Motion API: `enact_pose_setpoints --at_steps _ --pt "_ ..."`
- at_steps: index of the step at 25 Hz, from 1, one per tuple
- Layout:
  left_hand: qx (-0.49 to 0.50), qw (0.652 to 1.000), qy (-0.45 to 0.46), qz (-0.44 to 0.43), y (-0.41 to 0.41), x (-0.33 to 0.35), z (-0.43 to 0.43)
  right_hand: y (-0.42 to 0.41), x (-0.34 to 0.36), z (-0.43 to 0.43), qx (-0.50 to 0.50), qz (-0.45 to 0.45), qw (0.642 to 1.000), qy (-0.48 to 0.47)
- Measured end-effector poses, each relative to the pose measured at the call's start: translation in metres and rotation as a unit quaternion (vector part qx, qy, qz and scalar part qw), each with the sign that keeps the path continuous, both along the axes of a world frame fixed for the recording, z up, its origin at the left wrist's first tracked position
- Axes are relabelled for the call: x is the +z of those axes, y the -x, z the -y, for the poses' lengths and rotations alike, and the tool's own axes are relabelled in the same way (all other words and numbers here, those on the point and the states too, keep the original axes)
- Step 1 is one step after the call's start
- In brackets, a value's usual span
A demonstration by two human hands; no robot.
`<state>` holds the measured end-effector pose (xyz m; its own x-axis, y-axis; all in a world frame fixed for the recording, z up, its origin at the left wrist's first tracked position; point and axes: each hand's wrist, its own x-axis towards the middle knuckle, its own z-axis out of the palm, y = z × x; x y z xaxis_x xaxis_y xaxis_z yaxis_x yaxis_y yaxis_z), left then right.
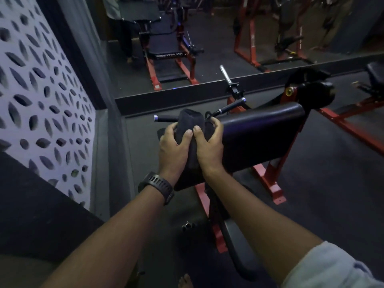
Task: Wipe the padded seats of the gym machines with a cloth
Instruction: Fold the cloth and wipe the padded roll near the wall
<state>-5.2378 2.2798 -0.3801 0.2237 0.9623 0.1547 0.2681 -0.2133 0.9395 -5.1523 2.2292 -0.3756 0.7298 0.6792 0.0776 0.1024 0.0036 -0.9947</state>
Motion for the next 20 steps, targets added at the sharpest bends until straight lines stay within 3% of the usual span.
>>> enact_pose_setpoints --at_steps 5,9,13,16,20 --pt "0.052 0.995 -0.062 -0.057 0.002 -0.017 -0.019 -0.021 0.011 -0.049 0.007 0.200 0.980 0.021" --pt "0.020 0.982 -0.080 -0.171 0.006 -0.032 -0.018 -0.038 -0.006 -0.074 0.024 0.300 0.940 0.161" --pt "0.039 0.973 -0.097 -0.204 0.002 -0.041 -0.015 -0.030 -0.025 -0.073 0.031 0.418 0.898 0.134" --pt "0.024 0.970 -0.078 -0.230 0.004 -0.054 -0.008 -0.023 -0.044 -0.062 0.117 0.518 0.825 0.191" --pt "-0.004 0.950 -0.092 -0.297 0.008 -0.062 -0.010 -0.055 -0.045 -0.078 0.211 0.695 0.681 0.095"
